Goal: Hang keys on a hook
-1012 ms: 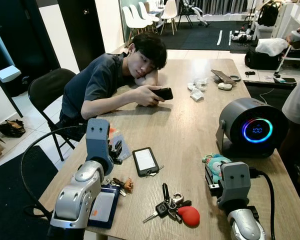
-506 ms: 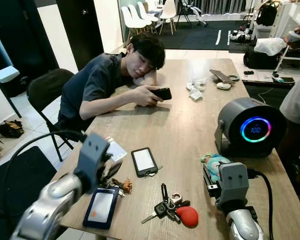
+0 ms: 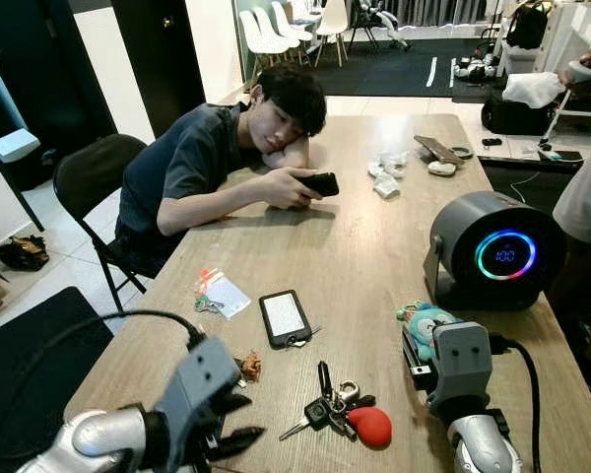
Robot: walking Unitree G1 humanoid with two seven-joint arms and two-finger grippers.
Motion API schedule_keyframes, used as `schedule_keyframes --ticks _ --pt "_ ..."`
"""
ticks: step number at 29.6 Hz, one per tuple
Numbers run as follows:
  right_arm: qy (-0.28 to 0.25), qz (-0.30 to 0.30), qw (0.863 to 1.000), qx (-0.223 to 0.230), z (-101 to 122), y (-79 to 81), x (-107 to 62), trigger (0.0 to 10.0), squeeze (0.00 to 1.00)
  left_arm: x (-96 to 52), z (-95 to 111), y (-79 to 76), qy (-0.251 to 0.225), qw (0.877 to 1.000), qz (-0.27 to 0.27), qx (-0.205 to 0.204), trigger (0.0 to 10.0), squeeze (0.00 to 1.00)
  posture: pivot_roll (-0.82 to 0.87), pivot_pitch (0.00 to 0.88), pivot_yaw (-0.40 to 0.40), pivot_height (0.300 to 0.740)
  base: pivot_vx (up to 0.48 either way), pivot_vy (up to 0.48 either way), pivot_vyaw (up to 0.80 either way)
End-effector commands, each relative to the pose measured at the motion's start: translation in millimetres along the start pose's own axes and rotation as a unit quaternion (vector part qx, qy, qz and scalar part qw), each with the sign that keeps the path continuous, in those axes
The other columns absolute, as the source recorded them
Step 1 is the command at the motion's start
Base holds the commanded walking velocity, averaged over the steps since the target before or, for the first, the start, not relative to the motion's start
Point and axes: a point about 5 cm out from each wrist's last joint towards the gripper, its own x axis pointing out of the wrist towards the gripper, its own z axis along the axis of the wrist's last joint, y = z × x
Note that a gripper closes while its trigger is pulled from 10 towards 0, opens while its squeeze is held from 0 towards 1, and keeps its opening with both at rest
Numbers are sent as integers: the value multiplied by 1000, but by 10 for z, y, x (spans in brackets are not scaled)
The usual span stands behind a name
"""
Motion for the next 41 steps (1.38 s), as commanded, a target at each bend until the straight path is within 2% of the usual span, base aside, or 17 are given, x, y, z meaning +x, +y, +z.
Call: schedule_keyframes --ticks 1,3,6,10,14,24,28,29,30,31,32,33,35,36,37,40,41 --pt "12 9 1000 5 -60 45 -23 10000 0 51 -58 -7 11 1000 5 -11 10000 0 12 137 103 740 0 0 0" --pt "12 10 1000 3 -61 51 -25 10000 0 113 -81 2 19 999 14 -24 10000 0 8 137 103 740 0 0 0" --pt "12 9 1000 2 -59 40 -28 10000 0 195 -95 -80 21 1000 -6 -23 10000 0 2 141 106 740 0 0 0" --pt "14 6 1000 1 -66 33 -39 10000 0 393 -186 -174 33 999 -23 -17 10000 0 -1 143 110 740 0 0 0" --pt "14 4 1000 2 -66 26 -47 10000 0 433 -139 -209 18 999 -40 -25 10000 0 -3 142 112 740 0 0 0" --pt "15 5 1000 4 -71 47 -42 10000 0 665 -156 -237 19 999 -22 -31 10000 0 -1 145 115 740 0 0 0" --pt "15 5 1000 4 -72 45 -39 10000 0 703 -180 -246 21 999 -21 -29 9882 0 0 145 113 740 0 0 0" --pt "15 5 1000 4 -73 44 -39 10000 0 727 -187 -241 22 999 -17 -32 9020 0 0 145 113 740 0 0 0" --pt "15 5 1000 4 -73 44 -39 10000 0 727 -187 -241 22 999 -17 -32 9020 0 0 145 113 740 0 0 0" --pt "15 6 1000 4 -72 44 -38 10000 0 749 -190 -235 22 999 -13 -35 8353 0 -1 145 113 740 0 0 0" --pt "15 6 1000 4 -70 45 -37 10000 0 766 -193 -230 21 999 -9 -36 4314 0 -3 145 114 740 0 0 0" --pt "14 6 1000 4 -69 43 -36 10000 0 776 -197 -224 21 999 -5 -38 4314 0 -3 144 113 740 0 0 0" --pt "14 5 1000 4 -71 41 -37 10000 0 773 -230 -194 24 999 5 -38 1529 0 -4 143 113 740 0 0 0" --pt "14 5 1000 4 -71 41 -37 10000 0 773 -230 -194 24 999 5 -38 1529 0 -4 143 113 740 0 0 0" --pt "14 6 1000 4 -71 44 -39 10000 0 759 -258 -165 26 999 12 -37 0 0 -5 140 112 740 0 0 0" --pt "13 6 1000 4 -68 45 -36 10000 0 746 -264 -145 26 999 15 -35 0 0 -4 137 111 740 0 0 0" --pt "13 6 1000 4 -65 45 -29 10000 0 735 -260 -130 25 999 17 -33 1451 0 -5 135 110 740 0 0 0"
